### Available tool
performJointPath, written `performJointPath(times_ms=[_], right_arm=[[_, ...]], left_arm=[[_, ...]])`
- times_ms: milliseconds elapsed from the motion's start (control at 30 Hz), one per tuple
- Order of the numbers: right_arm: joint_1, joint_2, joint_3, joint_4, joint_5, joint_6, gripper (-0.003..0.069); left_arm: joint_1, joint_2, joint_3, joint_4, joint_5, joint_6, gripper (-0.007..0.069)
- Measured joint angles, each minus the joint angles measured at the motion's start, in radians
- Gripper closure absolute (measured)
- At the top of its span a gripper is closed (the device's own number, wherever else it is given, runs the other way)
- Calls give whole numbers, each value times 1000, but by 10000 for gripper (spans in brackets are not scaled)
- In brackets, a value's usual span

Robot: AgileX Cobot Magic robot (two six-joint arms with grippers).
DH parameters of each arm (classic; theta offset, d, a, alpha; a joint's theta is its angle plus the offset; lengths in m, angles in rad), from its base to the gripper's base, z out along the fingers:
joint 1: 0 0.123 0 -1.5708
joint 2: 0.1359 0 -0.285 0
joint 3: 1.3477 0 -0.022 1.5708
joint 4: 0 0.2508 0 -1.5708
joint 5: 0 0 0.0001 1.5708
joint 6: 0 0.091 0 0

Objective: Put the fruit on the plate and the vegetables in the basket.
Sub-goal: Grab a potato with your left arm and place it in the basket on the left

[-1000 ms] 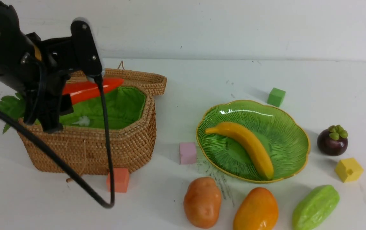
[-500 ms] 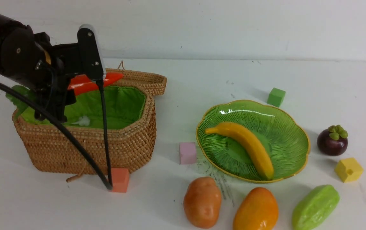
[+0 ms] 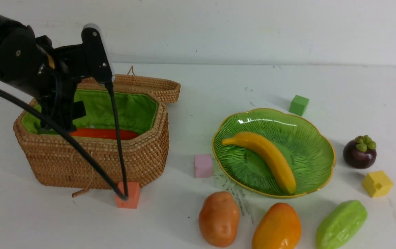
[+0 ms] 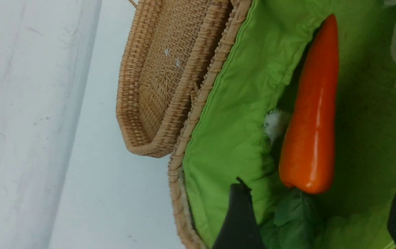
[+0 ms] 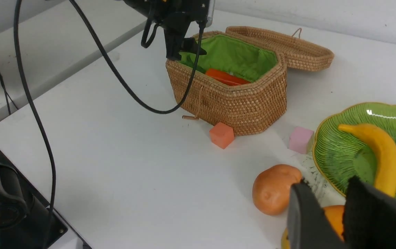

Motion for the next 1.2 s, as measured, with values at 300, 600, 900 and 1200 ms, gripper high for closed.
performJointPath(times_ms=[300, 600, 900, 1200], right_arm=[[0, 0, 0, 5, 35, 0, 468], [0, 0, 0, 19, 164, 0, 468], [0, 0, 0, 18, 242, 0, 460], [0, 0, 0, 11, 250, 0, 458]], left_arm=[[-96, -148, -1, -502, 229, -556, 560], [-533, -69, -1, -398, 418, -934, 630], [-595, 154, -14, -301, 210, -1105, 158], [-595, 263, -18, -166, 78, -1129, -41]])
